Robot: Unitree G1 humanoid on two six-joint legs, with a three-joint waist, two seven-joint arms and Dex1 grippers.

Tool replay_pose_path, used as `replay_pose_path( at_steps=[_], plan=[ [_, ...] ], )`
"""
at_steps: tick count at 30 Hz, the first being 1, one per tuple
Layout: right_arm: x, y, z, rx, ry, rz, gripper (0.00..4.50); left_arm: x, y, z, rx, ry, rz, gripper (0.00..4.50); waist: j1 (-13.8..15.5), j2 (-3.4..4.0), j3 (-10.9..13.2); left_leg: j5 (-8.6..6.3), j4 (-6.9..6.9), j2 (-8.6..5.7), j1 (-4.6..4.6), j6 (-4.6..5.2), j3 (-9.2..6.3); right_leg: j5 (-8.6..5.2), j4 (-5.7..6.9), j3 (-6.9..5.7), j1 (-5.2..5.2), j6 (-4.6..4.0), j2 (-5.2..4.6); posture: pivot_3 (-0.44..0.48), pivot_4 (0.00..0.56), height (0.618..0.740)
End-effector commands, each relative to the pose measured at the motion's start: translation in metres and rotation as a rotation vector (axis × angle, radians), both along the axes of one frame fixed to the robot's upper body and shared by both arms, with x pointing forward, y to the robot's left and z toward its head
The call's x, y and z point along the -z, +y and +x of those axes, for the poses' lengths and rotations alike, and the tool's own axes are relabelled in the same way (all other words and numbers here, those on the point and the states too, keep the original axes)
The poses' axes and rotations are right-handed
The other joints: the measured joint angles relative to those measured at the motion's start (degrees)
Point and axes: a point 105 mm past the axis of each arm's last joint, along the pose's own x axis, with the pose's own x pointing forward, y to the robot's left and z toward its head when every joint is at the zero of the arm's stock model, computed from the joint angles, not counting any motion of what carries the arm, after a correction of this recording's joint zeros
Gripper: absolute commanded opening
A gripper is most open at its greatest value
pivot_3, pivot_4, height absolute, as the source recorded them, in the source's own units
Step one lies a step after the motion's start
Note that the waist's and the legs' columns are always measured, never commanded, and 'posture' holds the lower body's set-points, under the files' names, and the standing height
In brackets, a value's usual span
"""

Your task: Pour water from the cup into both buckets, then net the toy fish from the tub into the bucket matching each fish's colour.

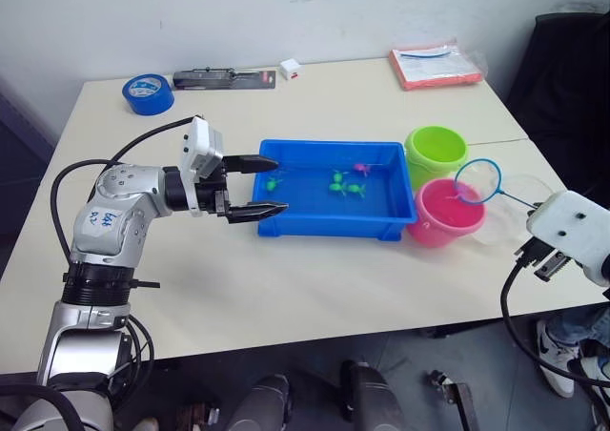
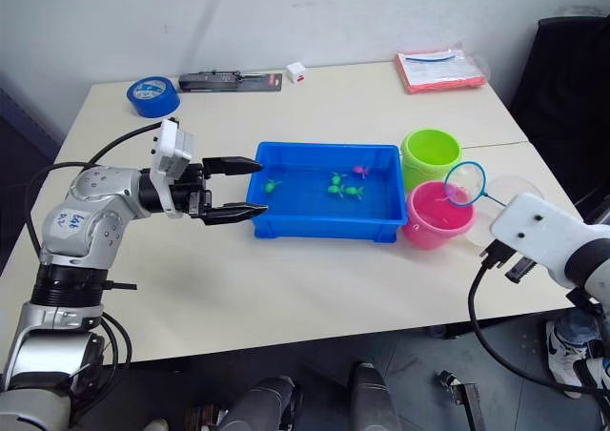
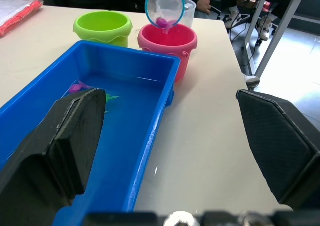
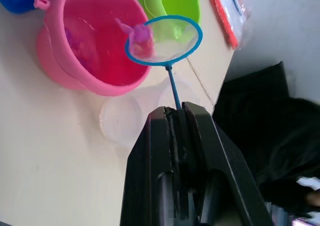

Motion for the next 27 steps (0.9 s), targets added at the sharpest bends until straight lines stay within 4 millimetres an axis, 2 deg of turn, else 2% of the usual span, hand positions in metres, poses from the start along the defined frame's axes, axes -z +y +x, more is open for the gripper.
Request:
replay_pose_path(
  at_steps=[1, 5, 9, 14, 19, 24, 27],
  plan=[
    [-0.006, 0.004, 0.001, -0.050, -0.044, -0.106, 0.78, -0.009, -0.003, 0.001, 0.014, -0.044, -0.005, 4.50, 0.0, 0.00, 0.0, 0.00, 0.00, 0.00, 0.00, 0.00, 0.00, 0.00, 0.00, 0.00, 0.00, 0.00, 0.00, 0.000, 0.150, 0.740],
    [-0.010, -0.001, 0.001, -0.076, -0.059, -0.224, 0.78, -0.009, -0.004, 0.000, 0.018, -0.046, -0.007, 4.50, 0.0, 0.00, 0.0, 0.00, 0.00, 0.00, -0.01, 0.00, 0.01, 0.00, 0.00, 0.00, 0.01, 0.00, -0.01, 0.000, 0.150, 0.740],
    [-0.019, -0.002, 0.003, -0.080, -0.093, -0.193, 0.78, -0.009, -0.003, -0.001, 0.014, -0.046, -0.008, 4.50, -0.1, 0.00, 0.0, 0.00, 0.00, -0.01, 0.01, 0.00, 0.01, 0.00, 0.01, 0.01, 0.01, 0.00, 0.00, 0.000, 0.150, 0.740],
    [-0.037, 0.018, 0.012, -0.131, -0.132, 0.080, 0.78, -0.007, -0.001, -0.002, -0.001, -0.041, -0.006, 4.50, -0.4, 0.00, 0.0, 0.00, 0.03, 0.03, 0.05, -0.01, 0.02, 0.00, -0.02, 0.04, 0.03, 0.00, -0.01, 0.000, 0.150, 0.740],
    [-0.030, 0.037, 0.029, -0.093, 0.026, 0.458, 0.78, -0.006, 0.004, -0.002, -0.042, -0.039, -0.004, 4.50, -0.3, 0.00, 0.0, -0.01, 0.00, 0.09, 0.06, -0.02, 0.01, 0.00, -0.03, 0.02, 0.04, -0.01, 0.01, 0.000, 0.150, 0.740],
    [-0.020, 0.072, 0.053, -0.054, 0.273, 0.885, 0.78, -0.005, 0.012, -0.008, -0.088, -0.040, -0.006, 4.50, -0.4, 0.00, 0.0, -0.01, -0.01, 0.10, 0.01, -0.02, 0.01, 0.01, -0.07, 0.04, 0.00, -0.03, 0.00, 0.000, 0.150, 0.740],
    [-0.014, 0.084, 0.066, -0.042, 0.361, 1.017, 0.78, -0.004, 0.016, -0.012, -0.112, -0.038, -0.006, 4.50, -0.2, 0.00, 0.0, -0.01, 0.00, 0.10, -0.03, -0.02, -0.02, 0.02, -0.02, 0.01, -0.04, -0.05, 0.00, 0.000, 0.150, 0.740]
  ],
)
